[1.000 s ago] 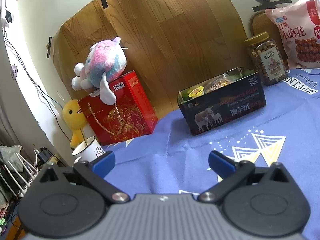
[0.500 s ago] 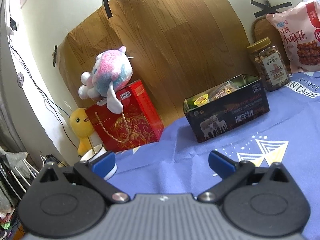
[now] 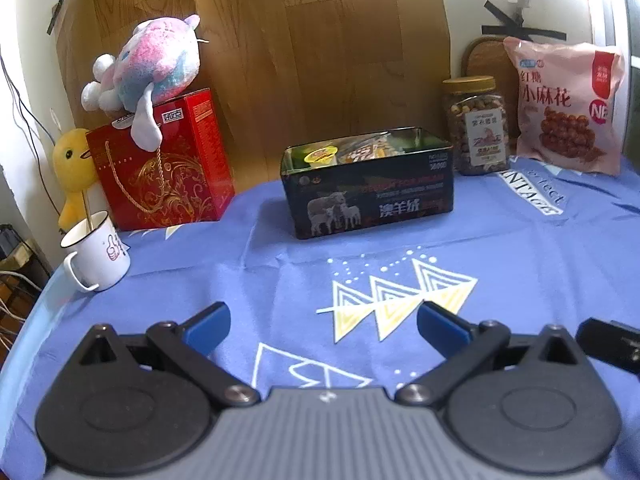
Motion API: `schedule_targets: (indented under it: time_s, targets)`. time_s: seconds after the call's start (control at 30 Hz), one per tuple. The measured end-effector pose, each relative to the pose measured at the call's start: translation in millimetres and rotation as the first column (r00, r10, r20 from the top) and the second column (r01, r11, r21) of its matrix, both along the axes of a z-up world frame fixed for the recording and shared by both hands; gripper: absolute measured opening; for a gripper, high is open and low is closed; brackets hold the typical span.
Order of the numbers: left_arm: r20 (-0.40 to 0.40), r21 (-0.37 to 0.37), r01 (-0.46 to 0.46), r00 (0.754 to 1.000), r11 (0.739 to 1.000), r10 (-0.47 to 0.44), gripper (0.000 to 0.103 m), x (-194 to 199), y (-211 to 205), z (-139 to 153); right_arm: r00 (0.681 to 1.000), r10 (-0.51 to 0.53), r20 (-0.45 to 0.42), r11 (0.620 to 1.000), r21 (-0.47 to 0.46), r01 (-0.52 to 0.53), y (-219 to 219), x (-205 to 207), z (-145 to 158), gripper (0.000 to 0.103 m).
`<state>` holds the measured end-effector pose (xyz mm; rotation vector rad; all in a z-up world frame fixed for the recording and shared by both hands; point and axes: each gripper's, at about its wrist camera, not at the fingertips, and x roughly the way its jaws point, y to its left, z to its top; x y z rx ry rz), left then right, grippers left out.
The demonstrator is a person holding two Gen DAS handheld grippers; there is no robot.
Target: Organize snacks
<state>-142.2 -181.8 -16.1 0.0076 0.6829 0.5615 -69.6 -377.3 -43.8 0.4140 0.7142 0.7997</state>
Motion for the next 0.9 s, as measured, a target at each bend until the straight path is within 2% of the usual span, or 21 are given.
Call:
schedule_targets:
  time_s: [0.1,0.3,0.7,0.9]
  targets:
    - [0.005,0.011,0.017,1.000,1.000,-0.017,0.103,1,-5,3,1.000,-0.004,0.014,1.000,-0.012,0.004,0,-2,4,0.079]
    - [0.016,-0.013,0.016,1.000,1.000,-0.016,0.103,-1,-8,7,0.998,-0.005,0.061,0.999,-0.045,0.007,2,-8,10,0.082]
    - [-0.009,-0.020,-0.023,1.000,1.000,0.023,0.103,-2,-2,1,0.996,0.014,0.083,0.999,-0.053,-0.009,11,-15,14,0.083]
    - [-0.018,0.010,-0.037,0.999,0.999,0.037,0.103,-1,-2,-1,0.997,0.014,0.080,0.999,-0.048,-0.010,11,-15,13,0.083]
